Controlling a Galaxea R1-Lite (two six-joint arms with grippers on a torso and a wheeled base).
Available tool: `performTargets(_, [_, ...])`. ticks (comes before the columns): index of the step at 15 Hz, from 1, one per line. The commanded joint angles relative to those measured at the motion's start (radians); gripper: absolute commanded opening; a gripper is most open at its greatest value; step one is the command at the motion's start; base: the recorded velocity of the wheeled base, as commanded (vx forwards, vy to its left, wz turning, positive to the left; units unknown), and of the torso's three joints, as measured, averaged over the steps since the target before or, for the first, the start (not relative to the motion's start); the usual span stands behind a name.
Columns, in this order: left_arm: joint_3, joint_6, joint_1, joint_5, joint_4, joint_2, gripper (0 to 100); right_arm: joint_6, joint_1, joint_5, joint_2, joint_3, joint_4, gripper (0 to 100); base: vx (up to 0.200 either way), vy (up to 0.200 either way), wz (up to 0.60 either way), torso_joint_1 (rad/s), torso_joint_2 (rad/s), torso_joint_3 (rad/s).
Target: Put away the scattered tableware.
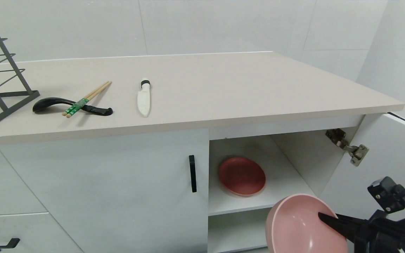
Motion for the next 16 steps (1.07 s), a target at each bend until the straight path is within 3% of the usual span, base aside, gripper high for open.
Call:
performTargets(1, [-0.005,-0.071,0.076,0.238,0.075,-0.123,100,-0.001,0.000,-0.001,0.004,-0.003,0.000,0,0.000,0.000,0.00,0.000,0.00,0.000])
performTargets(2, [0.019,-0.097,0.093,0.338,0.098,-0.122,100,-0.001,-0.001,-0.001,0.005,-0.005,0.000,0,0.000,0.000,0.00,0.000,0.00,0.000])
performTargets(4, [0.029,-0.142,0.167,0.421,0.153,-0.123,100,-0.002,-0.003,-0.001,0.027,-0.008,0.000,0,0.000,0.000,0.00,0.000,0.00,0.000])
performTargets(7, [0.030,-0.129,0.272,0.430,0.320,-0.191,100,-0.005,-0.028,-0.001,0.101,-0.029,-0.003,0,0.000,0.000,0.00,0.000,0.00,0.000])
performTargets(8, [0.013,-0.086,0.279,0.436,0.452,-0.221,100,-0.008,-0.043,-0.001,0.148,-0.044,-0.017,0,0.000,0.000,0.00,0.000,0.00,0.000])
performTargets(10, [0.030,-0.060,0.277,0.465,0.398,-0.220,100,-0.007,-0.055,-0.001,0.263,-0.058,-0.114,0,0.000,0.000,0.00,0.000,0.00,0.000])
performTargets(11, [0.030,-0.050,0.277,0.536,0.443,-0.220,100,-0.008,-0.064,-0.001,0.332,-0.064,-0.181,0,0.000,0.000,0.00,0.000,0.00,0.000])
performTargets(12, [0.030,-0.065,0.277,0.562,0.452,-0.220,100,-0.007,-0.066,-0.001,0.401,-0.066,-0.249,0,0.000,0.000,0.00,0.000,0.00,0.000])
performTargets(16, [0.030,-0.059,0.277,0.552,0.446,-0.220,100,-0.004,-0.081,-0.001,0.657,-0.112,-0.484,0,0.000,0.000,0.00,0.000,0.00,0.000])
